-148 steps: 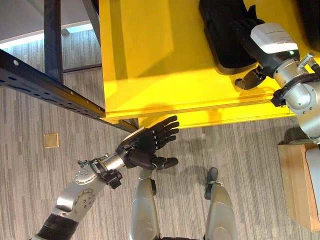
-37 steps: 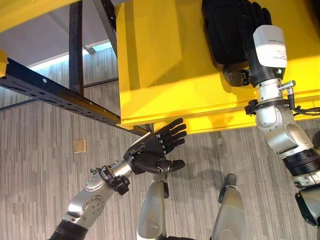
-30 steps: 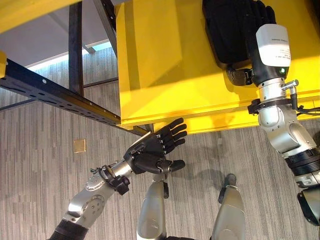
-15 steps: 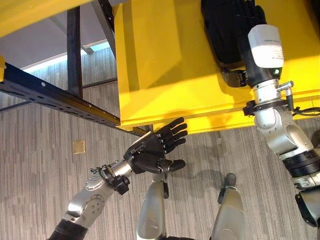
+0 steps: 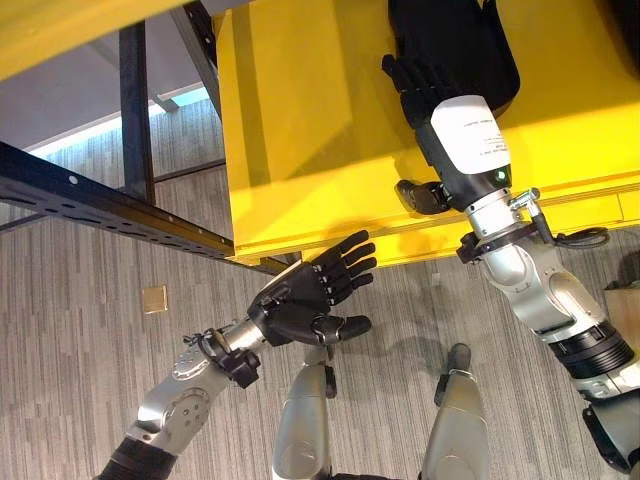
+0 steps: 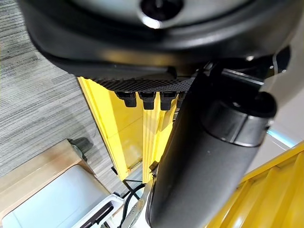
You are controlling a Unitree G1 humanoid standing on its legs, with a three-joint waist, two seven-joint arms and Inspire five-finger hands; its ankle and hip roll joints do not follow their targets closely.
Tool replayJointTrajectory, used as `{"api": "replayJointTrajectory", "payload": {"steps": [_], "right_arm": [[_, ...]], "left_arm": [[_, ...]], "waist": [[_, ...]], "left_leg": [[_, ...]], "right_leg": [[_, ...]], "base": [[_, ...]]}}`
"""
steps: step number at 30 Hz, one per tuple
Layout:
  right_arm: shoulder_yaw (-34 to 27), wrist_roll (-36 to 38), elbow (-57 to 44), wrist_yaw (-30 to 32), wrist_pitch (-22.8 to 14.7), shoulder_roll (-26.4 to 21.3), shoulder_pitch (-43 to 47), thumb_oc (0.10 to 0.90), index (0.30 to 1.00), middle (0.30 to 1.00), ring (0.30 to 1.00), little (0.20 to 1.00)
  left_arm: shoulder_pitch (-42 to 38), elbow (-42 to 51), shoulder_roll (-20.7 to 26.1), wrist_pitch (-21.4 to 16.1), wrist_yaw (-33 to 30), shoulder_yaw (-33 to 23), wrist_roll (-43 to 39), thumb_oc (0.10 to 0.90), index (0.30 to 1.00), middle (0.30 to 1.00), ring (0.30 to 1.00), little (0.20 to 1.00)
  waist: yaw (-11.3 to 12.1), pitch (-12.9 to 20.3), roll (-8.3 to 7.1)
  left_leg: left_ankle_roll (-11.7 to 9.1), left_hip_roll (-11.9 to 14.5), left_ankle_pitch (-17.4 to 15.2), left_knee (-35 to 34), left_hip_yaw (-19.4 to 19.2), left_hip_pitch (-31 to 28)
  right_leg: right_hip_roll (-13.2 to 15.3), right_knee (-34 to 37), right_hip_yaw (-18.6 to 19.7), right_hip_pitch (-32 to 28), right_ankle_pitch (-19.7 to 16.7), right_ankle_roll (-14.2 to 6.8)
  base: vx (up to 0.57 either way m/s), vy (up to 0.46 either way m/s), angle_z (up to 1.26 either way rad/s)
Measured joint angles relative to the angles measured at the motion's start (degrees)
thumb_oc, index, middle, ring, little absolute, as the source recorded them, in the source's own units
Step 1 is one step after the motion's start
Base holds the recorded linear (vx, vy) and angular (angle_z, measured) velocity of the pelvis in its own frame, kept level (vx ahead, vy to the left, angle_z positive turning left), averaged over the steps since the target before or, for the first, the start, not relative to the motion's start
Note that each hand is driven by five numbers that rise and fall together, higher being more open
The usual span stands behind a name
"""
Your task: Move parts from the plastic box to the shelf.
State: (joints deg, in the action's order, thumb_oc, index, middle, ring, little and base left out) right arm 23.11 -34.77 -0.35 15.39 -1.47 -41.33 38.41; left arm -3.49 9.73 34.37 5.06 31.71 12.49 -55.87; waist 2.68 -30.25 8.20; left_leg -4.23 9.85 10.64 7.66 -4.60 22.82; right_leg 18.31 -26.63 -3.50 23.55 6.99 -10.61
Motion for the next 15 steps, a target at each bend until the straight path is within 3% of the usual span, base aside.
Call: {"api": "replayJointTrajectory", "payload": {"steps": [3, 5, 7, 11, 15], "right_arm": [[-0.2, -4.1, -1.6, 4.9, 0.6, -0.5, -1.6, 0.9, 1.0, 1.0, 1.0, 1.0], [-3.5, -6.7, -6.6, 11.5, -0.1, -0.8, -6.1, 0.9, 1.0, 1.0, 1.0, 1.0], [-13.9, -10.3, -15.3, 20.1, -2.9, 1.1, -17.1, 0.9, 1.0, 1.0, 1.0, 1.0], [-27.6, -12.7, -21.3, 34.7, -6.6, 1.0, -27.0, 0.9, 1.0, 1.0, 1.0, 1.0], [-38.2, -12.8, -25.3, 44.4, -9.1, 0.5, -33.1, 0.9, 1.0, 1.0, 1.0, 1.0]], "left_arm": [[0.3, 0.0, -0.2, -1.9, -1.0, 0.9, 0.0, 0.9, 1.0, 1.0, 1.0, 1.0], [1.2, 0.1, -1.6, -3.9, -3.8, 0.7, -0.1, 0.9, 1.0, 1.0, 1.0, 1.0], [3.1, 0.2, -2.4, -5.8, -6.1, 0.0, -0.2, 0.9, 1.0, 1.0, 1.0, 1.0], [8.0, 1.8, -3.5, -8.0, -6.9, -4.7, -0.2, 0.9, 1.0, 1.0, 1.0, 1.0], [11.8, 6.5, -4.3, -9.1, -7.3, -8.9, -0.3, 0.9, 1.0, 1.0, 1.0, 1.0]], "waist": [[-0.7, 0.0, -0.06], [-0.7, -0.1, -0.1], [-1.4, -0.1, -0.25], [-4.6, 0.0, -0.59], [-6.3, 0.4, -0.69]], "left_leg": [[-0.1, 0.0, -0.3, 0.0, -0.6, -0.1], [-0.1, 0.0, -0.7, 0.0, -1.5, -0.5], [-0.3, 0.0, -1.1, -0.1, -2.4, -2.4], [0.0, 0.1, -2.0, -1.9, -3.3, -7.6], [-0.1, 1.3, -2.6, -2.8, -3.9, -10.3]], "right_leg": [[0.0, 0.8, 0.5, -0.1, -0.4, -0.1], [-0.1, 1.9, 1.3, -0.3, -1.2, -0.5], [-0.1, 4.2, 1.4, -2.9, -2.3, -1.1], [-0.3, 8.0, 1.4, -8.5, -3.0, -1.5], [-1.4, 8.8, 1.5, -10.7, -2.6, -1.0]], "base": [[0.03, 0.11, -0.08], [0.04, 0.086, -0.17], [0.03, 0.049, -0.16], [0.05, -0.034, -0.11], [0.09, -0.113, -0.11]]}}
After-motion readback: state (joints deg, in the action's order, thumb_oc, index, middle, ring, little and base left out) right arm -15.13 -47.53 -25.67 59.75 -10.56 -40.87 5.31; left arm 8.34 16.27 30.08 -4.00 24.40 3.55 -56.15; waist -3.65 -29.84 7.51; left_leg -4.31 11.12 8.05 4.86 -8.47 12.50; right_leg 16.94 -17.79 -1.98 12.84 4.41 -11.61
